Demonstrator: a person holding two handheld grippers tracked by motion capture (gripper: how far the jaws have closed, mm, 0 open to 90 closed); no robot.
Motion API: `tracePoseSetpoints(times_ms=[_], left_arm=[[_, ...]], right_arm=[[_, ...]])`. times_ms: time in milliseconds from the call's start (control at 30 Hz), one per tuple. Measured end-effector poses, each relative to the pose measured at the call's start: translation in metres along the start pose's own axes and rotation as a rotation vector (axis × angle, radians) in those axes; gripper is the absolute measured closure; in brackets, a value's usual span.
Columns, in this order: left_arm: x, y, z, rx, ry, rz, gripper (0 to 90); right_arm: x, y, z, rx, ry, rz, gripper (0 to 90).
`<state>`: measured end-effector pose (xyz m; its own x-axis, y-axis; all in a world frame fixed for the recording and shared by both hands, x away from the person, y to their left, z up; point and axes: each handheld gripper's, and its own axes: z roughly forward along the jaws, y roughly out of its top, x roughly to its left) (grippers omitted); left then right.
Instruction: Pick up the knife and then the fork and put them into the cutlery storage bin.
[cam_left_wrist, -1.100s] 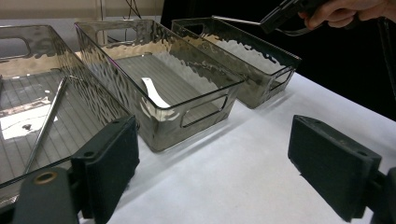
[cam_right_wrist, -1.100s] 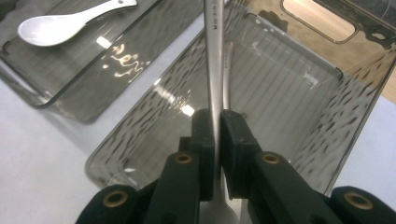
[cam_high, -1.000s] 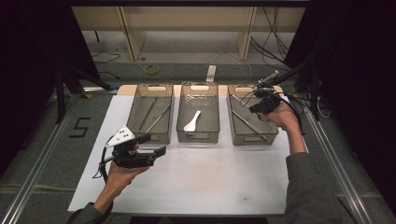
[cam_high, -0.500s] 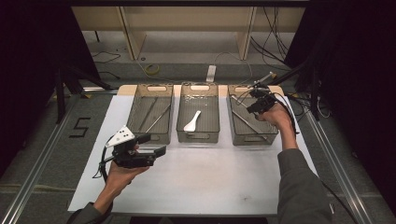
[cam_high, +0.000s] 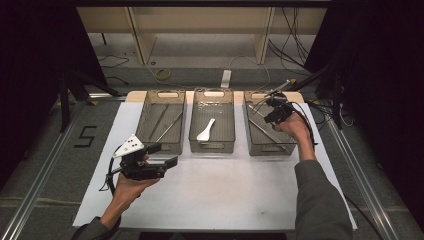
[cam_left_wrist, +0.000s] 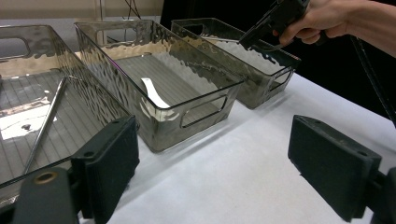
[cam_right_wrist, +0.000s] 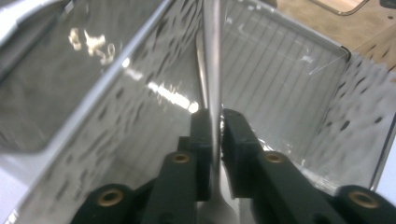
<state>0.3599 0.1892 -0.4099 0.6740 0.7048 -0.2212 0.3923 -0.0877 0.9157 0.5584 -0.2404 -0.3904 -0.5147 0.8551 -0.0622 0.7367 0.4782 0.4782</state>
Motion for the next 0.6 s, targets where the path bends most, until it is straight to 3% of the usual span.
tracePoseSetpoints(times_ms=[67, 367, 600], left_arm=[[0.0, 0.0, 0.0, -0.003, 0.002, -0.003, 15.8], [0.0, 0.0, 0.0, -0.003, 0.0, -0.004, 15.8], [0.0, 0.0, 0.0, -0.002, -0.001, -0.004, 15.8]], right_arm=[[-0.002, 0.001, -0.002, -0.019, 0.018, 0.034, 73.9], [0.002, -0.001, -0.016, -0.063, 0.054, 0.014, 59.6], [0.017, -0.006, -0.03, -0.125, 0.102, 0.006, 45.3]])
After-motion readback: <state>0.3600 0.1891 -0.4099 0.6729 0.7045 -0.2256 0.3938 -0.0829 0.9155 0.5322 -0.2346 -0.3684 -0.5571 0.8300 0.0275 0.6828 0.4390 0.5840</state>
